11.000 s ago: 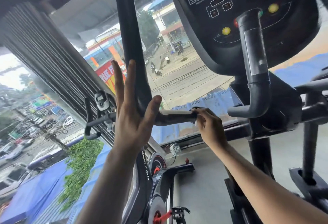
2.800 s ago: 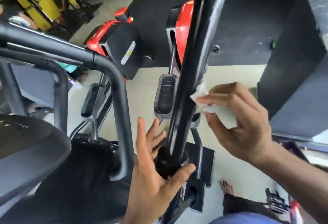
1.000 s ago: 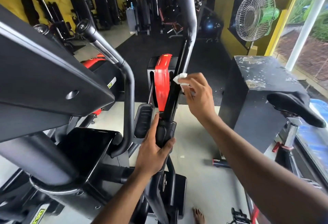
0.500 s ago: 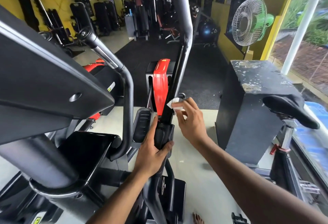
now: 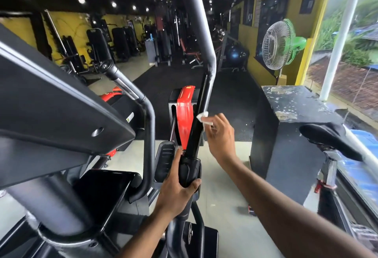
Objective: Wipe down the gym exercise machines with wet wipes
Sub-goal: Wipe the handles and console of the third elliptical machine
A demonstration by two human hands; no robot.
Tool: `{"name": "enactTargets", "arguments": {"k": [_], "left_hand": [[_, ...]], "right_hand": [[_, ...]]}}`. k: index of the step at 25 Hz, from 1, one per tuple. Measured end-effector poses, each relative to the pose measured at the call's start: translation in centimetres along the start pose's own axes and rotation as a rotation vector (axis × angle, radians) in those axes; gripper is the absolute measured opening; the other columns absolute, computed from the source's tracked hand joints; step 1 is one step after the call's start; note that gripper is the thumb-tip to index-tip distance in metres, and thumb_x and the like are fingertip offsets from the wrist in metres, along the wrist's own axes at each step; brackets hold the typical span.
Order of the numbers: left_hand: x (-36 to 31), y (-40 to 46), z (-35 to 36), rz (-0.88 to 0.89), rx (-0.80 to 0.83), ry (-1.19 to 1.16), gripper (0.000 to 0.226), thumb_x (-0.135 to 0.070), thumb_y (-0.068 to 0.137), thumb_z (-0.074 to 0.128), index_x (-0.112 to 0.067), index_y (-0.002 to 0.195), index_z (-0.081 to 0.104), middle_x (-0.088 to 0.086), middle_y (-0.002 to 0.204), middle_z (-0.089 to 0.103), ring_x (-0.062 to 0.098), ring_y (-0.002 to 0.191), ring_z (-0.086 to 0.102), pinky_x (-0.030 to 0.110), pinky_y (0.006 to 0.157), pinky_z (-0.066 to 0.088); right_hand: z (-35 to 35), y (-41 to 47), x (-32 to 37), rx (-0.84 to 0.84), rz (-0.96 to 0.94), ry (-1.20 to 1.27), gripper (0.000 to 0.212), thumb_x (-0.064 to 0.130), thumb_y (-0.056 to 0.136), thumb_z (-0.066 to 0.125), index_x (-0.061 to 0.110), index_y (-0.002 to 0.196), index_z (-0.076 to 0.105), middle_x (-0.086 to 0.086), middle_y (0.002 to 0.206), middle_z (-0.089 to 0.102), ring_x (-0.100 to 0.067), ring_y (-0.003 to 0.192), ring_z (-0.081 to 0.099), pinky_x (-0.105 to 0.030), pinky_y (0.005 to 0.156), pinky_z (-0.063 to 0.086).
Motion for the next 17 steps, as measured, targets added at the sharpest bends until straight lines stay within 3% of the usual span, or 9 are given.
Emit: {"name": "enactTargets", "arguments": {"k": [3, 5, 7, 9, 12, 15, 17], "left_hand": [[-0.7, 0.2, -0.1, 0.026, -0.003, 0.052, 0.104, -0.048, 0.087, 0.081, -0.061, 0.156, 0.005, -0.043, 0.157, 0.023, -0.020, 0.146, 0.020, 0.003, 0.113, 0.021], [-2.0, 1.1, -1.1, 0.018, -0.039, 0.096, 0.108, -0.062, 0.079, 0.078, -0.064, 0.155, 0.001, -0.035, 0.146, 0.044, -0.019, 0.135, 0.038, 0.008, 0.106, 0.033], [-3.7, 3.4, -3.1, 0.020, -0.129, 0.138, 0.113, -0.065, 0.078, 0.080, -0.064, 0.155, -0.002, -0.017, 0.142, 0.054, -0.004, 0.124, 0.057, 0.026, 0.104, 0.047], [-6.3, 6.1, -4.7, 0.041, -0.173, 0.187, 0.114, -0.052, 0.083, 0.083, -0.064, 0.155, -0.006, -0.006, 0.150, 0.053, 0.009, 0.119, 0.065, 0.041, 0.104, 0.053], [-10.8, 8.4, -5.7, 0.122, -0.154, 0.364, 0.110, -0.049, 0.089, 0.077, -0.064, 0.155, -0.010, -0.006, 0.157, 0.045, 0.013, 0.123, 0.065, 0.046, 0.100, 0.056], [-14.9, 9.7, -6.9, 0.191, -0.126, 0.592, 0.103, -0.052, 0.093, 0.069, -0.061, 0.156, -0.012, -0.010, 0.158, 0.039, 0.016, 0.119, 0.066, 0.048, 0.090, 0.059], [-19.1, 10.6, -9.2, 0.279, -0.220, 0.696, 0.093, -0.053, 0.095, 0.064, -0.054, 0.161, -0.001, -0.009, 0.159, 0.034, 0.016, 0.125, 0.063, 0.044, 0.082, 0.062]], "right_hand": [[-0.1, 0.3, -0.3, -0.018, 0.038, 0.026, 0.022, 0.003, 0.095, 0.066, 0.020, 0.102, 0.075, 0.009, 0.097, 0.060, -0.005, 0.080, 0.062, -0.026, 0.075, 0.053], [-0.5, 2.8, -0.3, -0.039, 0.067, 0.043, 0.025, 0.001, 0.094, 0.065, 0.024, 0.099, 0.073, 0.009, 0.097, 0.060, -0.008, 0.078, 0.064, -0.028, 0.072, 0.054], [-1.1, 5.7, -0.2, -0.086, 0.081, 0.048, 0.027, -0.001, 0.093, 0.063, 0.025, 0.096, 0.072, 0.009, 0.096, 0.060, -0.009, 0.077, 0.063, -0.028, 0.070, 0.052], [-1.8, 8.1, 0.0, -0.134, 0.071, 0.050, 0.029, -0.002, 0.091, 0.062, 0.025, 0.093, 0.072, 0.010, 0.094, 0.060, -0.004, 0.077, 0.061, -0.021, 0.071, 0.049], [-2.8, 11.0, -0.3, -0.164, 0.062, 0.081, 0.029, -0.001, 0.091, 0.060, 0.025, 0.093, 0.071, 0.011, 0.092, 0.059, 0.003, 0.080, 0.057, -0.009, 0.068, 0.042], [-3.1, 12.4, -0.7, -0.164, 0.039, 0.087, 0.024, 0.002, 0.093, 0.061, 0.023, 0.096, 0.071, 0.008, 0.092, 0.060, -0.003, 0.080, 0.058, -0.021, 0.071, 0.048], [-3.2, 13.1, -1.1, -0.162, 0.022, 0.111, 0.022, 0.004, 0.093, 0.061, 0.024, 0.096, 0.071, 0.008, 0.093, 0.062, -0.005, 0.082, 0.060, -0.026, 0.075, 0.050]]}}
Point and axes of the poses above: each hand's wrist, its own y-axis towards the middle knuckle, its own z-axis out of the palm, x = y × z, the point moved 9 cm from there along y, towards the middle knuckle
